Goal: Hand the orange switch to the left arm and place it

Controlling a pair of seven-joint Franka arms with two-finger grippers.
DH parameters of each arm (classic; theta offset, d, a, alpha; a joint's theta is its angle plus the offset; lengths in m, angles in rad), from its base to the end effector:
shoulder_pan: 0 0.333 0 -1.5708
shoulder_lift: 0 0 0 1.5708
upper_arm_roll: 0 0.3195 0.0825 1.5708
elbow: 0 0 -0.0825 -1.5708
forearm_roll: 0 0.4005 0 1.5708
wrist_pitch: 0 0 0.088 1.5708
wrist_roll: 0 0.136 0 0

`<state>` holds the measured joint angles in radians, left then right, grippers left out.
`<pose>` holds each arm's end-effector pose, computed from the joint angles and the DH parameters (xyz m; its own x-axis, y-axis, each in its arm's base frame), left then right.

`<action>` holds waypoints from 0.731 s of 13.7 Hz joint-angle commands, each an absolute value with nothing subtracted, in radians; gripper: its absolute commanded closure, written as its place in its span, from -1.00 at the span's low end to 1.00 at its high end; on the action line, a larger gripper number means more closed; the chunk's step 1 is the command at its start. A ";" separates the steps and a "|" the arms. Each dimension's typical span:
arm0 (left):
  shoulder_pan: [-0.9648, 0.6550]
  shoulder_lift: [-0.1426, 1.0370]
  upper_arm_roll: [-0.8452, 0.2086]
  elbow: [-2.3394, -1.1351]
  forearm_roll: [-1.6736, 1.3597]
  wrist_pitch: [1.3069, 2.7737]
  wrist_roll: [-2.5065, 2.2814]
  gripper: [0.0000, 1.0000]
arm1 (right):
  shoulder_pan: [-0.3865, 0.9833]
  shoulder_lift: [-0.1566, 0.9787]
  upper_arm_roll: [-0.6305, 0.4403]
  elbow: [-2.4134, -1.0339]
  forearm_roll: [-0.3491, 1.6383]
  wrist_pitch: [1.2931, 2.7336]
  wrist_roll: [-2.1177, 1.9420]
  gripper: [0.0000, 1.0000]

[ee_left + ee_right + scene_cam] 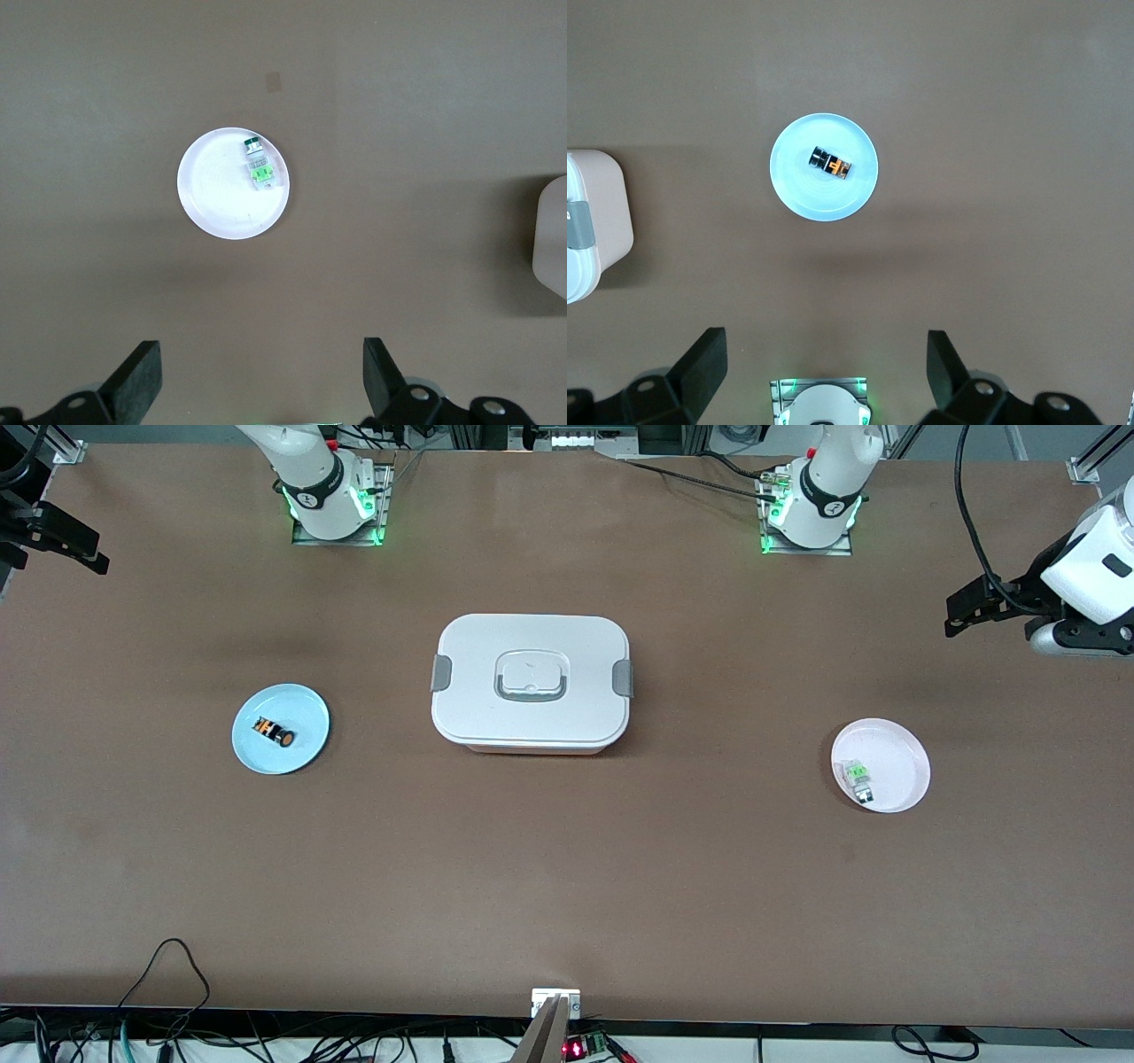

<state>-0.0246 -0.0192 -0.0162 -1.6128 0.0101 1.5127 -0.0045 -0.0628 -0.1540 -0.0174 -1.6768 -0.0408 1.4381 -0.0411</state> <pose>0.5549 -0.0213 0.5847 0.9961 -0.0355 -0.0808 -0.0365 -0.9993 -0.0108 0.5026 -0.0471 0.6201 0.9953 -0.0438 -0.0860 -0.0409 -0.9986 0.0346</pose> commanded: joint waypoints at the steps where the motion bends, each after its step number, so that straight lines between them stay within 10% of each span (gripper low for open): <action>1: -0.023 -0.006 -0.020 -1.580 0.006 1.491 -0.011 -1.00 | -0.064 -0.150 -0.018 -1.654 -0.023 1.414 -0.038 -1.00; 10: -0.023 -0.006 -0.020 -1.580 0.006 1.491 -0.011 -1.00 | -0.064 -0.135 -0.017 -1.654 -0.023 1.416 -0.028 -1.00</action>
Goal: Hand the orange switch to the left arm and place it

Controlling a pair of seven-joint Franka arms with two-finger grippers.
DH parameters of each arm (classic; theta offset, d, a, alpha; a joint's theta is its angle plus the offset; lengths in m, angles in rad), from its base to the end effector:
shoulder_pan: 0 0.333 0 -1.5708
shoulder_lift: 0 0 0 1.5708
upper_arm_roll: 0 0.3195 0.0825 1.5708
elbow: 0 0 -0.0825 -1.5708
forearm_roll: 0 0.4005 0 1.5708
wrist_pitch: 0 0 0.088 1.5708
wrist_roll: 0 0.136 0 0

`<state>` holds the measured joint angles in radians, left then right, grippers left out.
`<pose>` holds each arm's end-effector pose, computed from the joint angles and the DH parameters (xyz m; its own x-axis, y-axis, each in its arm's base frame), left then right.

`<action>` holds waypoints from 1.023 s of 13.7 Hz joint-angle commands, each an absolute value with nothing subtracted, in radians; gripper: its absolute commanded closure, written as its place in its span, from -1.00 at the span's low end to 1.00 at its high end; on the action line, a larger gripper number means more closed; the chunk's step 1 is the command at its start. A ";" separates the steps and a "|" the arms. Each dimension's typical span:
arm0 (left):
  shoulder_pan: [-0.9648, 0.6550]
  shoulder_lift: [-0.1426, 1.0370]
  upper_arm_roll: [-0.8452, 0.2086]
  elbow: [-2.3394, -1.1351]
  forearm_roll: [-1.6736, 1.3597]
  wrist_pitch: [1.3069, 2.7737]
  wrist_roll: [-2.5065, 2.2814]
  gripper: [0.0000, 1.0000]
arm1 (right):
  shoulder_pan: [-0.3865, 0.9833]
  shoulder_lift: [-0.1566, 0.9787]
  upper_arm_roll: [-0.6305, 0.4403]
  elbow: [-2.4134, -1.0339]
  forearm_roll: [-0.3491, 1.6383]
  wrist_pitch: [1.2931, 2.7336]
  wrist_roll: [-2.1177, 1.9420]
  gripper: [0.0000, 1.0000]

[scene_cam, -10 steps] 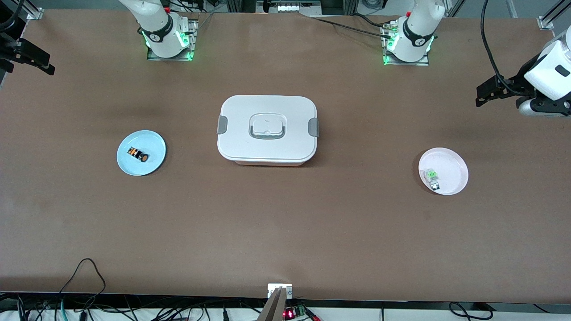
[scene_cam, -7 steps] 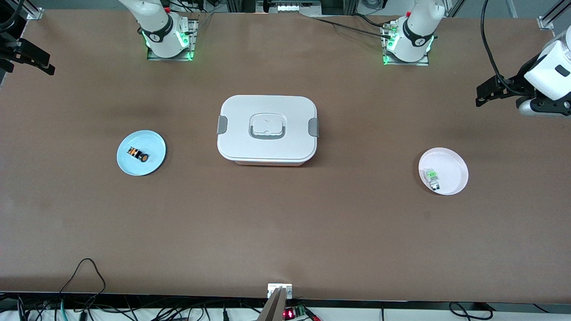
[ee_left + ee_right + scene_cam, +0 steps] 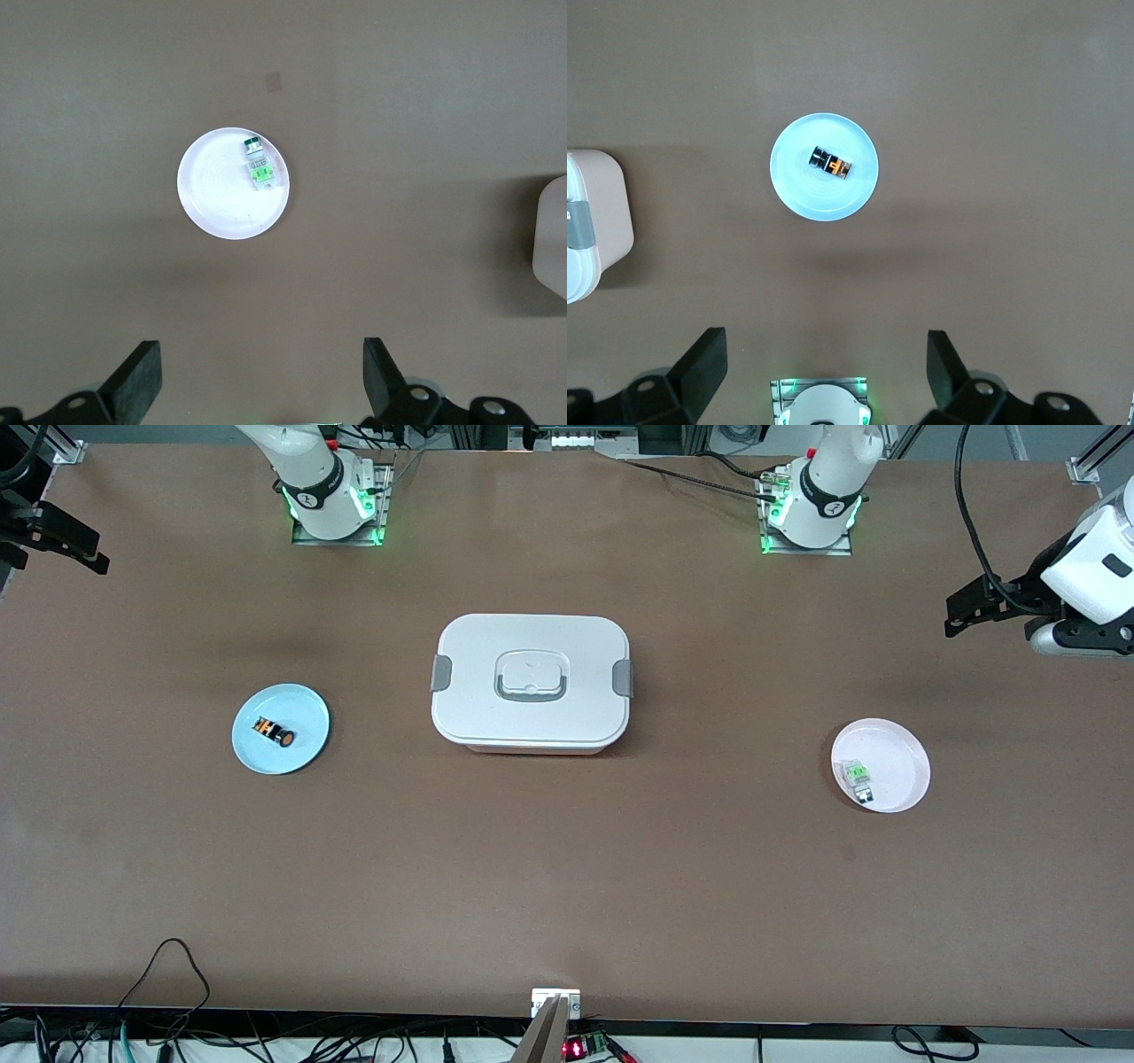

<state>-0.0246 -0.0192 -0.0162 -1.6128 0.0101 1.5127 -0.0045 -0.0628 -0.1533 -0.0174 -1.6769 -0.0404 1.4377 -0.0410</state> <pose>0.5549 -0.0213 0.5847 0.9961 -0.0355 -0.0808 -0.0365 -0.9993 -0.0108 0.5028 -0.0470 0.6197 0.9952 -0.0438 -0.0872 -0.0410 -0.9986 0.0341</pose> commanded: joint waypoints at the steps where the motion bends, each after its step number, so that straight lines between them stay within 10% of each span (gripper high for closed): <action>1: -0.023 -0.006 -0.020 -1.580 0.006 1.491 -0.011 -1.00 | -0.064 -0.129 -0.017 -1.654 -0.023 1.416 -0.026 -1.00; 14: -0.025 -0.006 -0.020 -1.580 0.006 1.491 -0.011 -1.00 | -0.066 0.012 -0.015 -1.654 -0.026 1.542 -0.023 -1.00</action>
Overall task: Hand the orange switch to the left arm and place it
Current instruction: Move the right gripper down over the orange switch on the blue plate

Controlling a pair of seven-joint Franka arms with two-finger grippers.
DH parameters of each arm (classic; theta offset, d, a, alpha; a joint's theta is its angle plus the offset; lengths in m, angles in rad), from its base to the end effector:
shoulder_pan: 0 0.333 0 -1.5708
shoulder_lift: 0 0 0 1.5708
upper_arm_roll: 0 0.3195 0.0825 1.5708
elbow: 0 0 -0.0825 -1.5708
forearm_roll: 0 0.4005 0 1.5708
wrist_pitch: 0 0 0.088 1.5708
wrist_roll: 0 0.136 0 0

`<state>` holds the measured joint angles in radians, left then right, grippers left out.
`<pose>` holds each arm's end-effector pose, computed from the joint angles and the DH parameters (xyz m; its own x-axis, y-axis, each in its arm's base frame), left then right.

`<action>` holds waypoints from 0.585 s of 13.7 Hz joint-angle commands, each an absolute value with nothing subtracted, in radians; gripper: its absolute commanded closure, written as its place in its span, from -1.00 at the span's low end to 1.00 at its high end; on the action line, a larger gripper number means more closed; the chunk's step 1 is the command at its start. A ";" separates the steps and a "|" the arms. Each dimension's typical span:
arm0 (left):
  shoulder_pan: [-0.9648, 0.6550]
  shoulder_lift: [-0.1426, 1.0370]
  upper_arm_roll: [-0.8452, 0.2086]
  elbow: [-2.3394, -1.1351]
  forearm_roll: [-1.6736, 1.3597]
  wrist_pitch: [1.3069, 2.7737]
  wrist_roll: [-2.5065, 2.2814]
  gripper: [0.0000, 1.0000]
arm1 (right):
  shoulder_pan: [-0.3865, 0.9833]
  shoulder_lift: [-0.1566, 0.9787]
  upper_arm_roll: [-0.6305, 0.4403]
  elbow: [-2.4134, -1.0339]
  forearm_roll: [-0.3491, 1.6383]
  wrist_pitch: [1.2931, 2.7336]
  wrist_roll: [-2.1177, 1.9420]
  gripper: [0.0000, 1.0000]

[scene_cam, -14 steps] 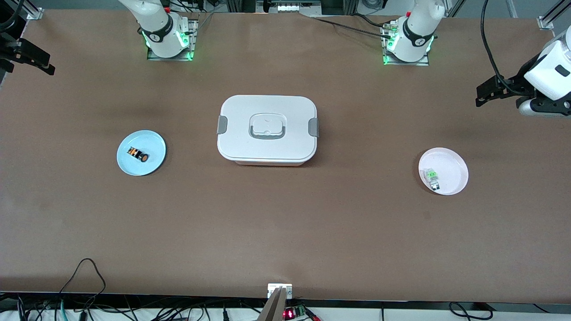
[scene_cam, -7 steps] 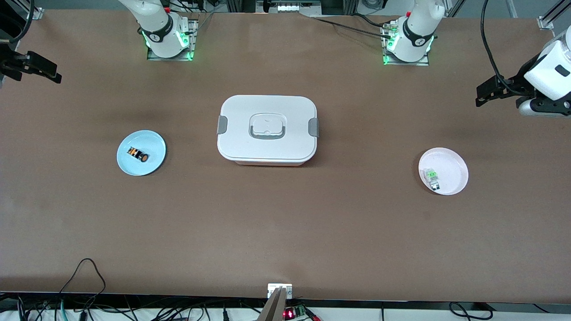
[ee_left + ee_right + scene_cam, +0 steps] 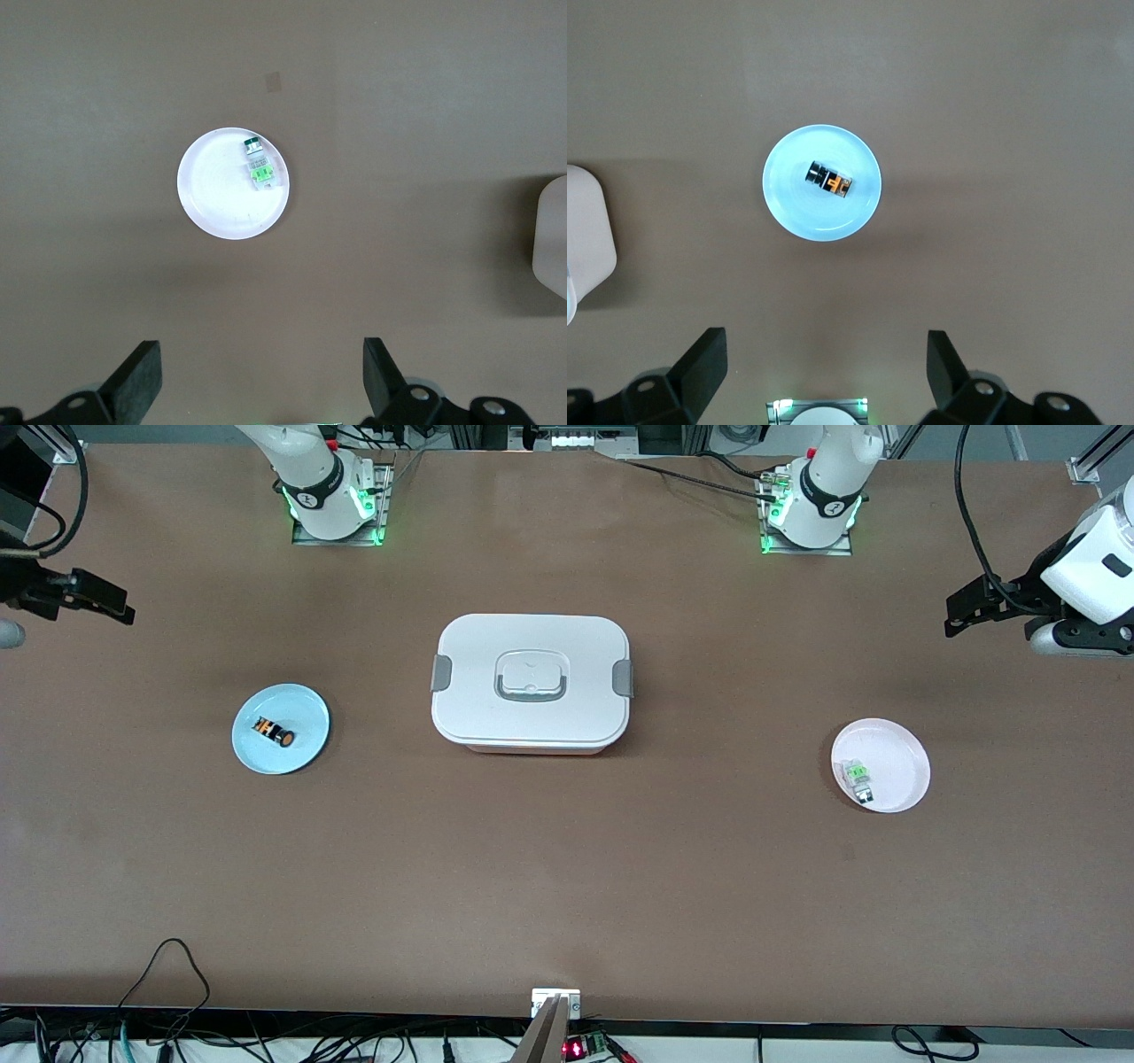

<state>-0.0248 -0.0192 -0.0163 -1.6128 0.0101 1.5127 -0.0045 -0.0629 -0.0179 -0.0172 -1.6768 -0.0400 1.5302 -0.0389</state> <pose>0.5549 -0.0215 0.5847 0.9961 -0.0358 -0.0808 -0.0368 -0.9993 -0.0108 0.5506 -0.0499 0.5548 0.9907 -0.0421 -0.1298 -0.0379 -0.9987 0.0345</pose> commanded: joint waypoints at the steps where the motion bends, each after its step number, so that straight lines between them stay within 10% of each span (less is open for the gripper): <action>1: -0.023 -0.006 -0.020 -1.580 0.006 1.491 -0.011 -1.00 | -0.066 0.023 -0.015 -1.655 -0.035 1.549 -0.023 -1.00; 8: -0.034 -0.006 -0.023 -1.566 0.002 1.490 -0.011 -1.00 | -0.048 0.149 -0.017 -1.664 -0.021 1.572 0.053 -1.00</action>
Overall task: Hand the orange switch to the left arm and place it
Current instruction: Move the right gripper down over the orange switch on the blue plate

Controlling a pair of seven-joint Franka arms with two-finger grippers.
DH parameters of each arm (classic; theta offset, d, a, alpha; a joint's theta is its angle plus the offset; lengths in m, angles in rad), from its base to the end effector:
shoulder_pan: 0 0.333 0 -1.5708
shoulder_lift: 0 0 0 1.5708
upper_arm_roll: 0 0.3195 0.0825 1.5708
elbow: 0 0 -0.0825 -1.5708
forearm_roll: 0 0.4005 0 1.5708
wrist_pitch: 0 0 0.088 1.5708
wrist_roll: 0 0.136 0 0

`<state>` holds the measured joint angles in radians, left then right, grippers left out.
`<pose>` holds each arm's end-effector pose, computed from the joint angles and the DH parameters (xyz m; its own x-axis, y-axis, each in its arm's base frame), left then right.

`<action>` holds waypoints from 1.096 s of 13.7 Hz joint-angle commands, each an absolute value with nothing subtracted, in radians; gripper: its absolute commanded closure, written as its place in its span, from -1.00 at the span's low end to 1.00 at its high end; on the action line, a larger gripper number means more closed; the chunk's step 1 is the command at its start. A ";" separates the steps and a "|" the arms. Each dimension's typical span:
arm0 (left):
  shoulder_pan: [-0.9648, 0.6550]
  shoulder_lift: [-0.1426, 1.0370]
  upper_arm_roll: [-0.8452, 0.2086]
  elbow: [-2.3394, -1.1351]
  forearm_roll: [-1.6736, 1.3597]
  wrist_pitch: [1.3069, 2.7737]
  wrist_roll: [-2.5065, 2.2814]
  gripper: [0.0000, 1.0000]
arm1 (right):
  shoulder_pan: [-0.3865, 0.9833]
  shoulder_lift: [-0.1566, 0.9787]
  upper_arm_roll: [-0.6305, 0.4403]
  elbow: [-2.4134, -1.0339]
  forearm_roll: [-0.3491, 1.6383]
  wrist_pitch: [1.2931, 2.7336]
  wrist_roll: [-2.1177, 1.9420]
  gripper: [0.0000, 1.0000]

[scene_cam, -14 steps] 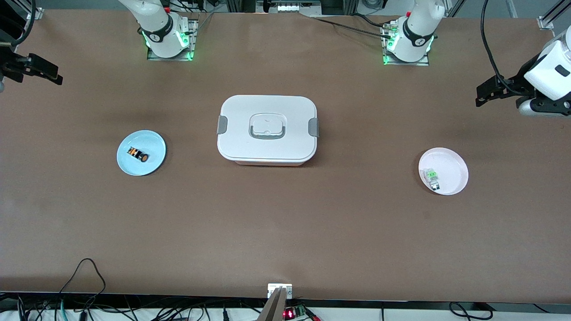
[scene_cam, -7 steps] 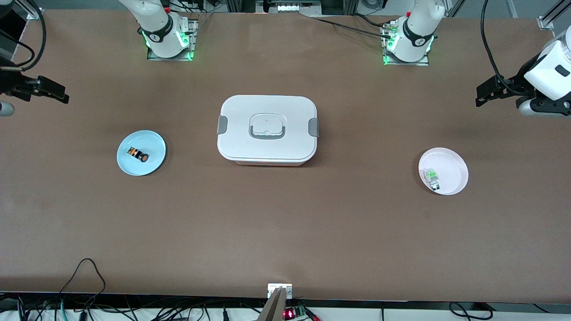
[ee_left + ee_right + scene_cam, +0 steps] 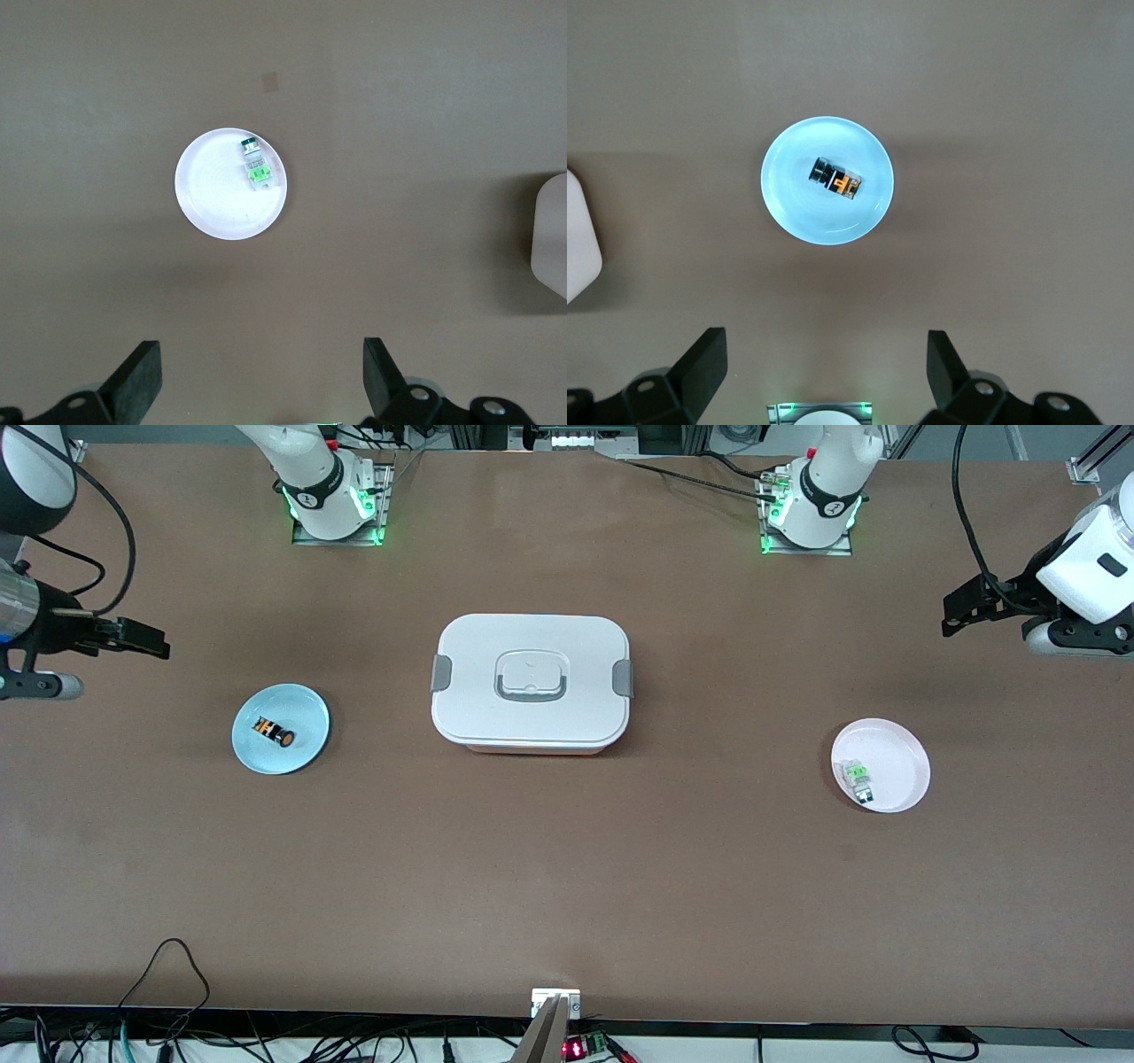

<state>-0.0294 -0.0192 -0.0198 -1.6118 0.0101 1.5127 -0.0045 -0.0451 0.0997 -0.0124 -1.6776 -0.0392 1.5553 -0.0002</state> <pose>0.5548 -0.0260 0.5852 0.9958 -0.0439 -0.0798 -0.0449 -0.9989 -0.0108 0.5775 -0.0384 0.4894 0.9738 -0.0567 -0.2202 -0.0491 -0.9980 0.0395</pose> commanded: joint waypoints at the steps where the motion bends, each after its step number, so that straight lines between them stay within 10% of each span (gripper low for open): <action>1: -0.034 -0.006 -0.023 -1.565 0.002 1.488 -0.011 -1.00 | -0.048 0.173 -0.018 -1.673 -0.023 1.598 0.089 -1.00; 15: -0.035 -0.005 -0.023 -1.563 0.002 1.486 -0.011 -1.00 | -0.037 0.288 -0.020 -2.108 -0.048 2.218 0.250 -1.00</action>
